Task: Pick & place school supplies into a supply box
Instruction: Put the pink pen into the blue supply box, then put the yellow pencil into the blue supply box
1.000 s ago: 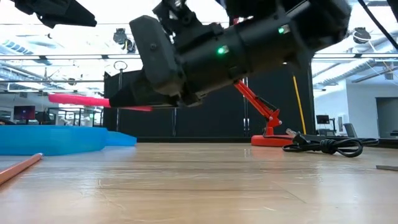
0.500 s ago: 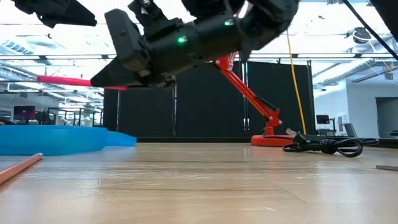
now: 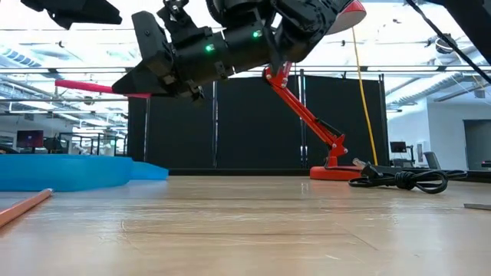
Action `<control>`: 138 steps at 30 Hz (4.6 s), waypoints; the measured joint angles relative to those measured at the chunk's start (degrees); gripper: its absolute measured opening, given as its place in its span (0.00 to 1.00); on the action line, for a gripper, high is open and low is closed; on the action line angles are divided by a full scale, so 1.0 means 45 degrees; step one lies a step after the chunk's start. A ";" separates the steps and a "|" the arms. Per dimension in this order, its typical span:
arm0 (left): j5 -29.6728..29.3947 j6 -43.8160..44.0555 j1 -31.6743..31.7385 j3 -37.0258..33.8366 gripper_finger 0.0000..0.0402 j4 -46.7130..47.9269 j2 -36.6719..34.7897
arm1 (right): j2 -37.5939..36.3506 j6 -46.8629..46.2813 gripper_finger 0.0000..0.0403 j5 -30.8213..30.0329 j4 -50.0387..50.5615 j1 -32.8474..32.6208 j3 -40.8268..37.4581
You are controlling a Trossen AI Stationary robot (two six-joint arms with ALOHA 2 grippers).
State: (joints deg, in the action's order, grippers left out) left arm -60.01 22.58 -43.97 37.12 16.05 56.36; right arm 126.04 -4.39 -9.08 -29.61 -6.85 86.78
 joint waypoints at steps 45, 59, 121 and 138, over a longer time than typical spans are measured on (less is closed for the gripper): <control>0.0340 -0.3624 -0.0381 0.0003 0.26 -0.3097 0.0000 | 0.1283 -0.2439 0.05 0.1603 0.0319 0.1278 0.0624; 0.0836 -0.2565 -0.0384 0.0010 0.26 -0.2521 0.0000 | 0.4454 -0.1922 0.05 0.2054 0.2782 0.0926 0.5931; 0.1333 -0.1563 -0.0852 0.0005 0.26 -0.1771 -0.0005 | 0.4692 0.1838 0.00 -0.6355 0.1865 -0.2172 0.6185; 0.1327 -0.1897 -0.1035 0.0005 0.26 -0.1690 -0.0004 | 0.4649 -0.2192 0.36 -0.6363 0.4700 -0.3120 0.6190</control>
State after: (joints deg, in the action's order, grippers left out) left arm -54.04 14.04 -48.62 37.15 8.44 56.34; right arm 146.96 -14.25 -37.71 -8.46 -20.89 114.63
